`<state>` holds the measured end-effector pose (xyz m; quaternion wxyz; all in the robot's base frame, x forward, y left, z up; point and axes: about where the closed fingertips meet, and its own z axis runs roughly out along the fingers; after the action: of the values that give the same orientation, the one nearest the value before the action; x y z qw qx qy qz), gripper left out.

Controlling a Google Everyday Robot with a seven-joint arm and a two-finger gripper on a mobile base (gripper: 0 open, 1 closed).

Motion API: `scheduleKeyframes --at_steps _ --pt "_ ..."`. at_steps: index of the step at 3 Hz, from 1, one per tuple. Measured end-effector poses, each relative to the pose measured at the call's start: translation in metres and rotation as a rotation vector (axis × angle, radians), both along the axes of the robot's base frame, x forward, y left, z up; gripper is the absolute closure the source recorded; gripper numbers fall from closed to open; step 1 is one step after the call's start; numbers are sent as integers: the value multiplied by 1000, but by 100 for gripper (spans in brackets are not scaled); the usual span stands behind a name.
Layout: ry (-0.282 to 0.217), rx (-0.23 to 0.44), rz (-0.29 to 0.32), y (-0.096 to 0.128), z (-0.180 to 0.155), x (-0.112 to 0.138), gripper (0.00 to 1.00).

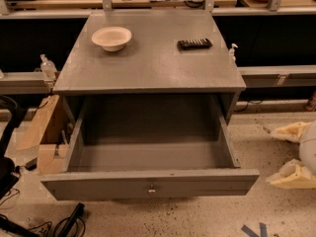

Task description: Close top drawer

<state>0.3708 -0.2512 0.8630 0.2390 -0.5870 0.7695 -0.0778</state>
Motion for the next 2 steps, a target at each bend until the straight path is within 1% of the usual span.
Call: scheduleKeyframes --at_steps 1,2 --pt "29 11 23 1 -47 -7 71" --pt "44 19 46 8 -57 -13 94"
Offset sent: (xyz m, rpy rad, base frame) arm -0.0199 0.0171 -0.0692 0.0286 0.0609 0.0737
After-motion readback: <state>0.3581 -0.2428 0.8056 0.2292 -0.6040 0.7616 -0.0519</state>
